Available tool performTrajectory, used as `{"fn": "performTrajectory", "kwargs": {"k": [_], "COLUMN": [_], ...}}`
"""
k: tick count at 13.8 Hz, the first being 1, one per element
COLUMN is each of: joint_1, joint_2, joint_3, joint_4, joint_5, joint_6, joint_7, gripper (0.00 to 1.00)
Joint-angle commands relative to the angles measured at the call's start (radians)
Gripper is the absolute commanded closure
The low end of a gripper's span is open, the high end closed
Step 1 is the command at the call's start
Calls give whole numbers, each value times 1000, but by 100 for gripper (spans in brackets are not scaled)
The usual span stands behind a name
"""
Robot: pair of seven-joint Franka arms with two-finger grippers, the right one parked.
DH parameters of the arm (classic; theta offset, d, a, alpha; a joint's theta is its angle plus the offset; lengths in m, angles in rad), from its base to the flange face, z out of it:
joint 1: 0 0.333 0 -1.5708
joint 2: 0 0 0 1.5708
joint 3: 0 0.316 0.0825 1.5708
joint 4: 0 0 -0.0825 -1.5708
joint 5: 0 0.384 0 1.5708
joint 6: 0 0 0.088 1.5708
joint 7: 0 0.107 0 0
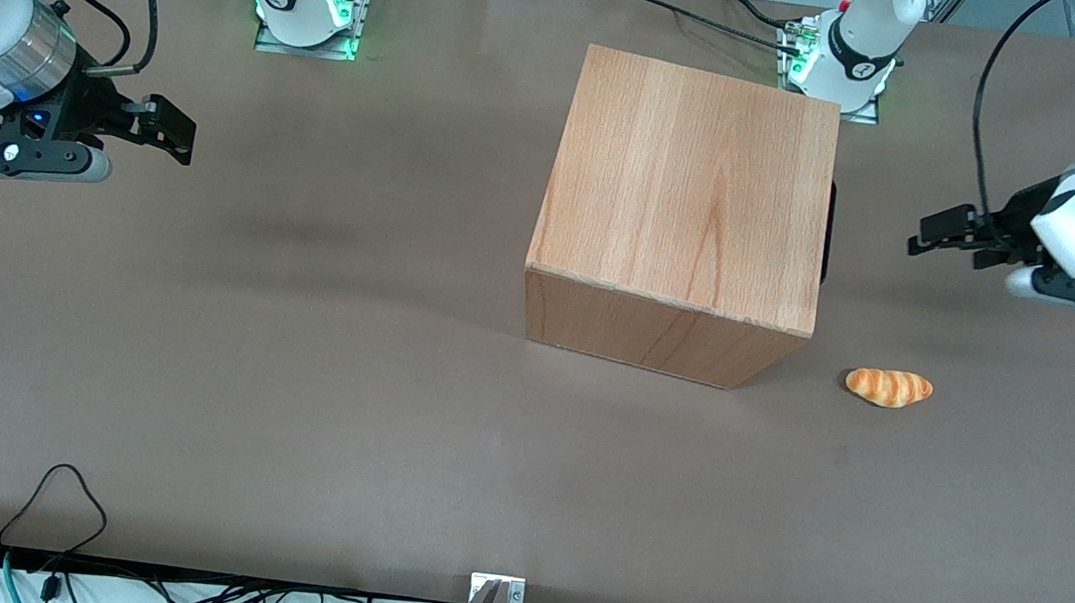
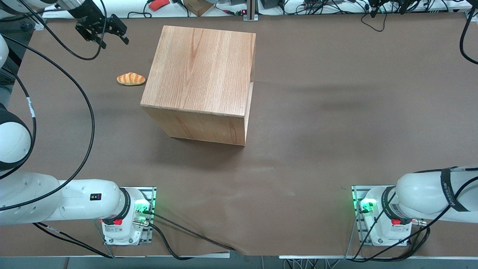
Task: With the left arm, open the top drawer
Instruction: 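Move the open left gripper to the black drawer handle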
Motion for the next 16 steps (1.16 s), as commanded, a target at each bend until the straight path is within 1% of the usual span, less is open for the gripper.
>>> {"fn": "performTrajectory", "kwargs": {"k": [1,3,5,8,11,13,16], "joint_1": [-2,-1,-1,-1,-2,-5,-5], "joint_2": [-5,6,12,17,20,20,21], "joint_3": [-28,-58,-66,-68,-69,-89,-89], "joint_4": [-71,-117,-148,-174,-185,-207,-231], "joint_5": [-58,-77,-82,-89,-115,-140,-144], "joint_6": [76,142,176,181,185,208,224], "joint_7": [41,47,68,108,113,136,159], "gripper": [0,0,0,0,0,0,0]}}
